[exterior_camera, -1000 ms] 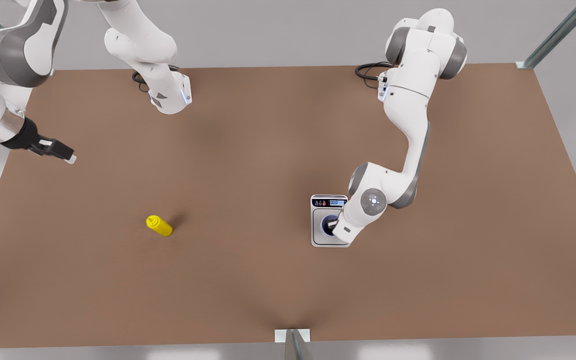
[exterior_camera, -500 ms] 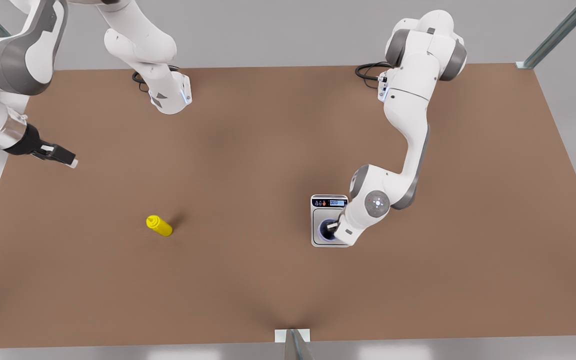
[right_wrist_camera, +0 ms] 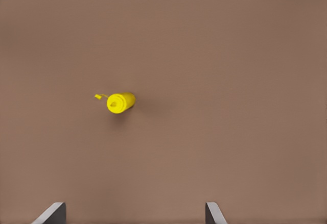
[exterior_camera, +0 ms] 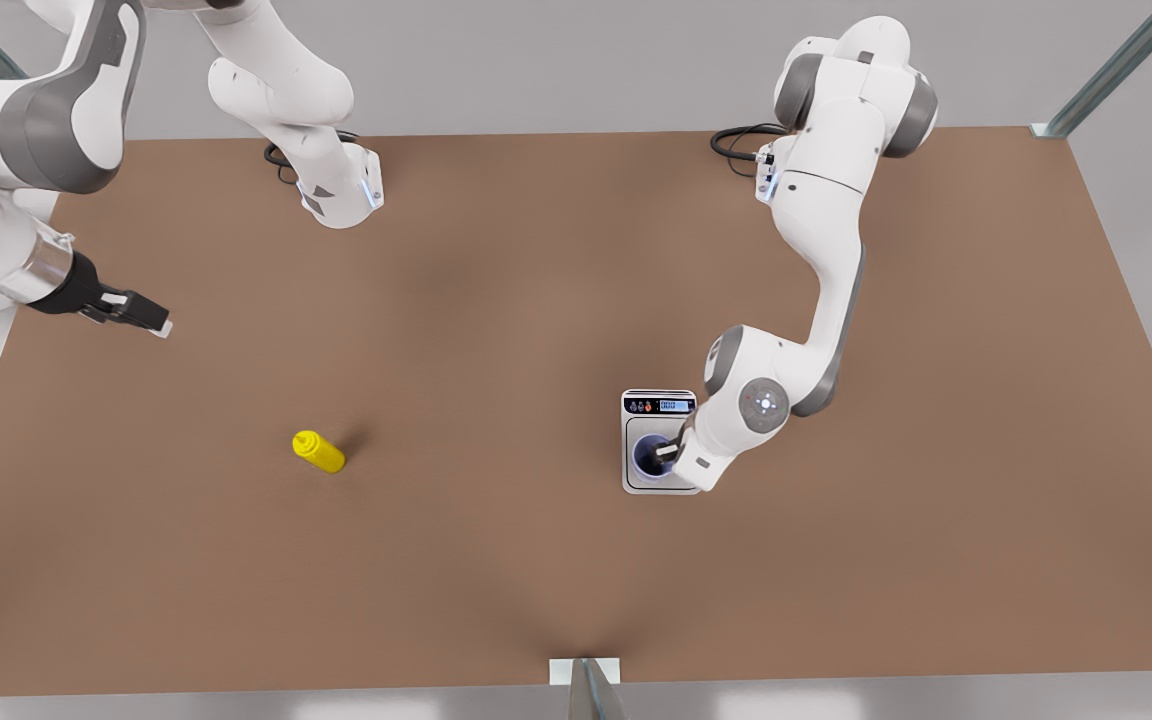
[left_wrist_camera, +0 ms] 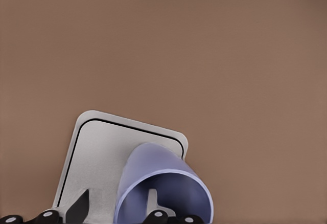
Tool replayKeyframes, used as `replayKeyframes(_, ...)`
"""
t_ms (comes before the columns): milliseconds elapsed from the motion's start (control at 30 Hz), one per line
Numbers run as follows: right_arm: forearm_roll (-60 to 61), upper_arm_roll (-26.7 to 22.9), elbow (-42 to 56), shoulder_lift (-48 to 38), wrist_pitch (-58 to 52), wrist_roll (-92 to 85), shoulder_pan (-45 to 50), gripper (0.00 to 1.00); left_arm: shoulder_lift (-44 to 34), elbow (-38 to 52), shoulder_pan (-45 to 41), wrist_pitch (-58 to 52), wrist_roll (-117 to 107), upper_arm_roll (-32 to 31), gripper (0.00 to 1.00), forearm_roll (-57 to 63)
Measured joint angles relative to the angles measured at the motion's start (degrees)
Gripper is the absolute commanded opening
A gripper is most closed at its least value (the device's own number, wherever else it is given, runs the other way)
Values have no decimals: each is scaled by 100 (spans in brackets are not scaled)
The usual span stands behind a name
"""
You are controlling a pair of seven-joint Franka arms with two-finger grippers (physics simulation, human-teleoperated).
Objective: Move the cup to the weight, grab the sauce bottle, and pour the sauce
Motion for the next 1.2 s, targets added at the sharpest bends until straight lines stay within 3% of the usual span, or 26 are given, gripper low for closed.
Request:
replayKeyframes(167, 0, 2, 46, 0, 22, 9, 306, 100, 9, 183, 66, -4, -8, -36, 100, -3)
replayKeyframes(367, 0, 0, 44, 27, 44, -26, 8, 100, -32, 565, 92, -127, -47, -32, 100, -10)
replayKeyframes(400, 0, 0, 44, 27, 44, -26, 31, 100, -51, 953, 96, -517, -61, 2, 100, -12)
replayKeyframes(467, 0, 1, 40, 31, 36, -26, 129, 100, -517, 1772, 154, -2542, 17, 385, 99, 10)
replayKeyframes(567, 0, 2, 44, 35, 44, -26, 202, 100, -1427, 1775, 321, -4029, 1176, 962, 99, 133)
replayKeyframes(667, -5, 1, 36, 53, 77, -26, 109, 100, -1839, 1762, 304, -4818, 1675, 991, 99, 578)
replayKeyframes(700, -8, 0, 52, 102, 79, -41, 86, 100, -2012, 1676, 408, -4863, 1687, 953, 99, 687)
replayKeyframes(767, -1, 1, 79, 122, 79, -52, 97, 100, -2666, 948, 1162, -4782, 1912, 233, 99, 872)
replayKeyframes(833, 1, 1, 128, 114, 79, -52, 160, 100, -3511, -132, 1183, -4341, 2233, 156, 100, 1112)
replayKeyframes(1000, -18, -24, 249, 351, 64, -78, 60, 100, -3783, -261, 1250, -4385, 2186, 200, 100, 1390)
replayKeyframes(1100, 928, -211, 346, 904, -561, 357, -1334, 100, -3558, -142, 1267, -4392, 2197, 209, 100, 1603)
replayKeyframes(1200, 1007, -270, 135, 1622, -213, 759, -1606, 100, -3466, -124, 1227, -4411, 2223, 288, 100, 1693)
